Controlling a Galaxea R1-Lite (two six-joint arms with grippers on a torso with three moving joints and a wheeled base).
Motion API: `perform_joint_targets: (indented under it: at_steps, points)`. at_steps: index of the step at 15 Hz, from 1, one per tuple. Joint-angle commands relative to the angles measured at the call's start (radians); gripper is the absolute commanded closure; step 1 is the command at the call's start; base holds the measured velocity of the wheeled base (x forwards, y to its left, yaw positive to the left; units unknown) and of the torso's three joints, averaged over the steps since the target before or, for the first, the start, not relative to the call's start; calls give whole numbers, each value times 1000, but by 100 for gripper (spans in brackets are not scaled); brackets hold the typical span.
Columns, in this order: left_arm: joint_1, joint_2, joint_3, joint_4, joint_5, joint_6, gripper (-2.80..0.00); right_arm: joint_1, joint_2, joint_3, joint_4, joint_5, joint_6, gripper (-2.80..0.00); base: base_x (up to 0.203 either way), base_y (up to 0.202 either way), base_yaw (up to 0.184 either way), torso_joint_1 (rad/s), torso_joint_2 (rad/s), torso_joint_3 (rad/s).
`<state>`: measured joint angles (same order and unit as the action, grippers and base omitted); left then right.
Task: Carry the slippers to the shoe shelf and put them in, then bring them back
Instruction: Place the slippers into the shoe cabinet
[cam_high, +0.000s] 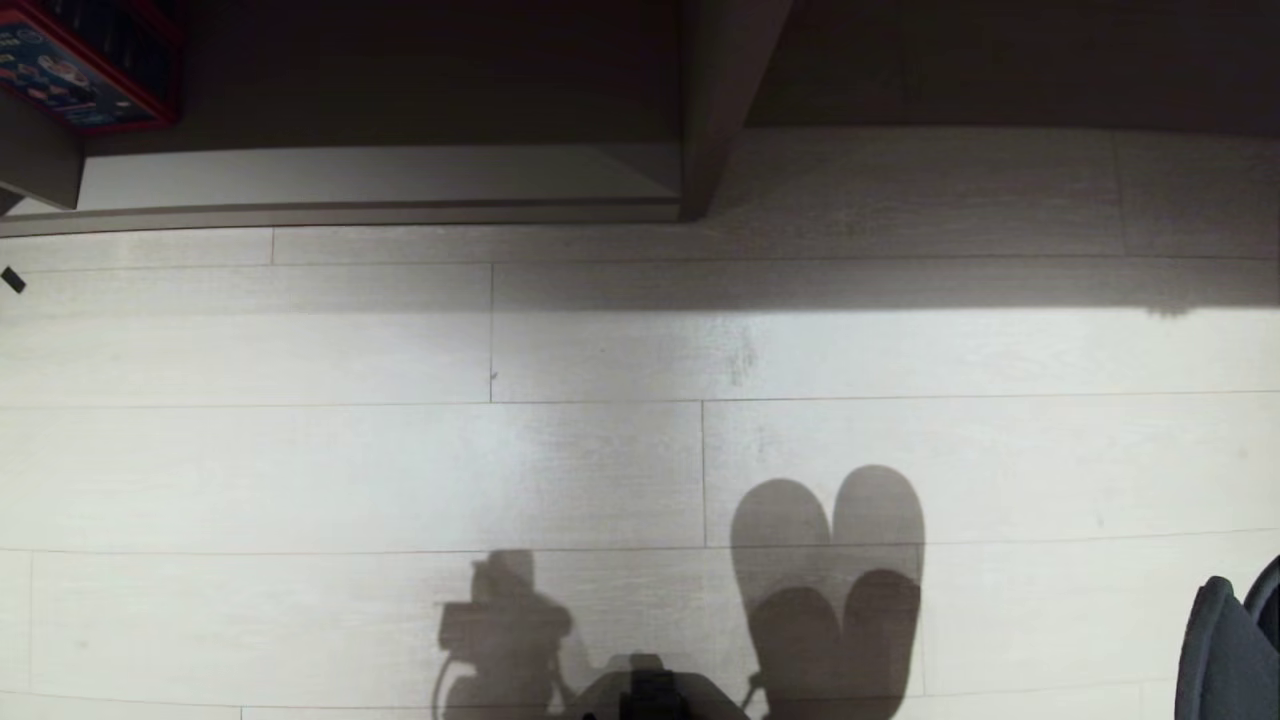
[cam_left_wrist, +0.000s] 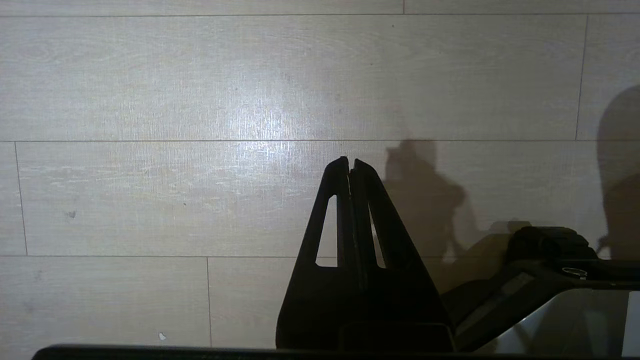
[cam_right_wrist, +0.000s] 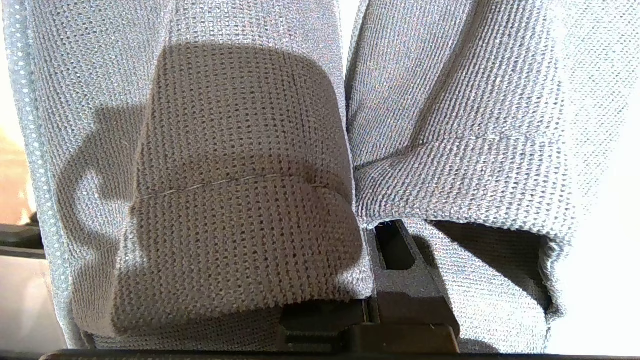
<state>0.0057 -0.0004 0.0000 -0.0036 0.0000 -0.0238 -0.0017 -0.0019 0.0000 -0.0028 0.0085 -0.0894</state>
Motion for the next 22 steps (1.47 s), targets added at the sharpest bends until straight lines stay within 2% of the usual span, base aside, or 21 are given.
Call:
perform_joint_targets:
  at_steps: [1, 22]
  points:
    - [0, 1, 0, -1, 0, 0, 0, 0, 2, 1, 0, 1, -2, 0, 0, 0, 0, -1, 3, 203]
    - [0, 1, 0, -1, 2, -1, 0, 0, 2, 0, -2, 1, -4, 0, 0, 0, 0, 3, 2, 203]
